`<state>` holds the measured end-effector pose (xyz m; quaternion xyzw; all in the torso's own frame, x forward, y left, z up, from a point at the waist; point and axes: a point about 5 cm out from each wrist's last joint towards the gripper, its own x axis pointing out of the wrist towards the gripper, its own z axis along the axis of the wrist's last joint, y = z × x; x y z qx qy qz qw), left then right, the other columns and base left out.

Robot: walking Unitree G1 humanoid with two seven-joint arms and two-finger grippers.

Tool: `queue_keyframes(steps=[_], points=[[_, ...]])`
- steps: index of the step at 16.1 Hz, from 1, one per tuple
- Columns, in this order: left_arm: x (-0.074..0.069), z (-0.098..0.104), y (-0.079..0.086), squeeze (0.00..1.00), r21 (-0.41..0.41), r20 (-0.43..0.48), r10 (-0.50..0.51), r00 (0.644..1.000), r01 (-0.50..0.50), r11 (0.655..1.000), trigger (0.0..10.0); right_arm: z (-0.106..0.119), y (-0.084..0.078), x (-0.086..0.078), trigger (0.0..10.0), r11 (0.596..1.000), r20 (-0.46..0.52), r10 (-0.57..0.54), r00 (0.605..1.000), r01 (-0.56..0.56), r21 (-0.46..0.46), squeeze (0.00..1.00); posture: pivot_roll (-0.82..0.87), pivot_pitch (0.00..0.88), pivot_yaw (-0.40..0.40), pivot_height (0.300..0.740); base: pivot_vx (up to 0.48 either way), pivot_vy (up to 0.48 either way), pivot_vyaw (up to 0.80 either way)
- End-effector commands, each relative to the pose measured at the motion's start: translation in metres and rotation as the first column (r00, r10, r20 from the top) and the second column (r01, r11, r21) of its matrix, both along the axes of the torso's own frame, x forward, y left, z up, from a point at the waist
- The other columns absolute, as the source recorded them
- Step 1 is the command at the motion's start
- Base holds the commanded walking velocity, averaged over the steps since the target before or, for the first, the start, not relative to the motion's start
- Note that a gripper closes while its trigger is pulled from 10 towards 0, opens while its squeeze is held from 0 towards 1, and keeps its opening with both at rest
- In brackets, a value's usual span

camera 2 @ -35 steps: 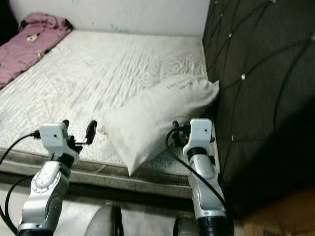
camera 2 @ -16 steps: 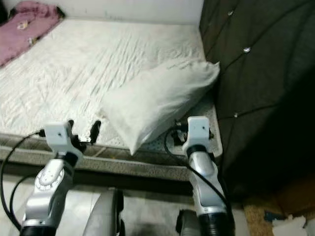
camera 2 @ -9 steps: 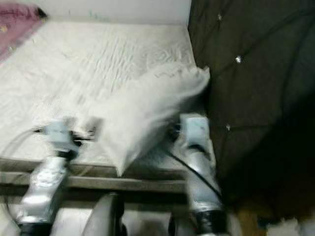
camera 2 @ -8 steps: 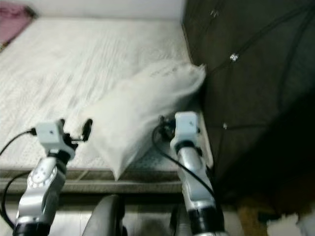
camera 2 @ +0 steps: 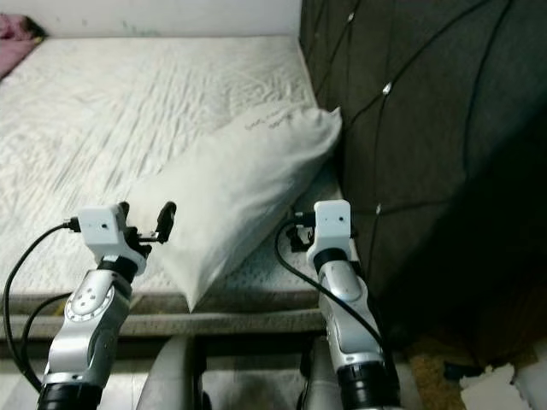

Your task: Clean up the room

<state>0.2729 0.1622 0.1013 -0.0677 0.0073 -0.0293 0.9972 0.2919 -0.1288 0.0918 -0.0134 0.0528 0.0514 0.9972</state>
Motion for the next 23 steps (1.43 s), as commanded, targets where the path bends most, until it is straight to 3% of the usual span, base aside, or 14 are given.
queue_keyframes(steps=[1,4,6,8,10,12,13,15,16,17,19,21,22,23], points=[[-0.001,-0.003,0.002,0.0,0.018,-0.019,0.02,1.0,-0.02,1.0,10.0,-0.005,0.002,0.0,10.0,1.0,-0.032,0.021,0.999,-0.021,0.0,0.0,0.07,0.036,0.037,0.571,0.0,0.0,0.0],[-0.002,-0.002,0.004,0.0,0.029,-0.018,0.04,0.999,-0.039,0.999,10.0,-0.02,0.013,0.002,10.0,0.989,-0.156,0.137,0.978,-0.144,-0.034,0.0,0.09,0.035,0.033,0.571,0.0,0.0,0.0],[-0.01,-0.001,0.015,0.0,0.076,-0.048,0.098,0.994,-0.095,0.993,10.0,-0.036,0.023,0.001,10.0,0.94,-0.285,0.299,0.911,-0.333,-0.079,0.0,0.11,0.038,0.034,0.571,0.0,0.0,0.0],[-0.021,0.001,0.028,0.0,0.118,-0.054,0.166,0.985,-0.158,0.98,10.0,-0.044,0.024,0.002,10.0,0.909,-0.34,0.337,0.878,-0.397,-0.125,0.0,0.13,0.042,0.032,0.571,0.0,0.0,0.0],[-0.031,-0.002,0.037,0.0,0.128,-0.077,0.205,0.976,-0.194,0.973,10.0,-0.046,0.025,0.006,10.0,0.914,-0.343,0.318,0.884,-0.381,-0.136,0.0,0.16,0.044,0.021,0.571,0.0,0.0,0.0],[-0.029,-0.009,0.039,0.0,0.119,-0.131,0.194,0.972,-0.179,0.977,10.0,-0.028,0.024,0.02,10.0,0.956,-0.221,0.229,0.948,-0.262,-0.132,0.0,0.16,0.045,0.023,0.571,0.0,0.0,0.0],[-0.025,-0.013,0.039,0.0,0.105,-0.158,0.185,0.97,-0.17,0.98,10.0,-0.021,0.021,0.023,10.0,0.969,-0.175,0.196,0.965,-0.217,-0.115,0.0,0.15,0.043,0.023,0.571,0.0,0.0,0.0],[-0.017,-0.011,0.04,0.0,0.11,-0.157,0.189,0.969,-0.172,0.979,10.0,-0.017,0.018,0.023,10.0,0.982,-0.194,0.189,0.963,-0.184,0.042,0.0,0.14,0.047,0.026,0.571,0.0,0.0,0.0],[-0.016,-0.008,0.04,0.0,0.106,-0.147,0.189,0.971,-0.175,0.979,10.0,-0.017,0.023,0.019,10.0,0.964,-0.209,0.265,0.941,-0.254,0.079,0.0,0.14,0.049,0.025,0.571,0.0,0.0,0.0],[-0.018,-0.007,0.04,0.0,0.101,-0.143,0.189,0.971,-0.176,0.979,10.0,-0.018,0.035,0.012,10.0,0.917,-0.233,0.399,0.887,-0.381,0.118,0.0,0.13,0.05,0.025,0.571,0.0,0.0,0.0],[-0.029,-0.009,0.048,0.0,0.178,-0.143,0.259,0.955,-0.232,0.956,10.0,-0.018,0.048,0.008,10.0,0.869,-0.25,0.493,0.833,-0.463,0.171,0.0,0.15,0.049,0.023,0.571,0.0,0.0,0.0],[-0.041,-0.011,0.06,0.0,0.222,-0.148,0.329,0.933,-0.293,0.93,10.0,-0.017,0.058,0.009,10.0,0.855,-0.249,0.517,0.819,-0.487,0.176,0.0,0.16,0.048,0.02,0.571,0.0,0.0,0.0],[-0.066,-0.013,0.081,0.0,0.257,-0.167,0.426,0.889,-0.378,0.889,10.0,-0.016,0.072,0.015,10.0,0.877,-0.256,0.478,0.84,-0.439,0.196,0.0,0.23,0.057,-0.005,0.571,0.0,0.0,0.0],[-0.077,-0.012,0.09,0.0,0.259,-0.174,0.464,0.869,-0.414,0.873,10.0,-0.014,0.082,0.015,10.0,0.867,-0.248,0.493,0.834,-0.448,0.218,0.0,0.25,0.069,-0.019,0.571,0.0,0.0,0.0]])
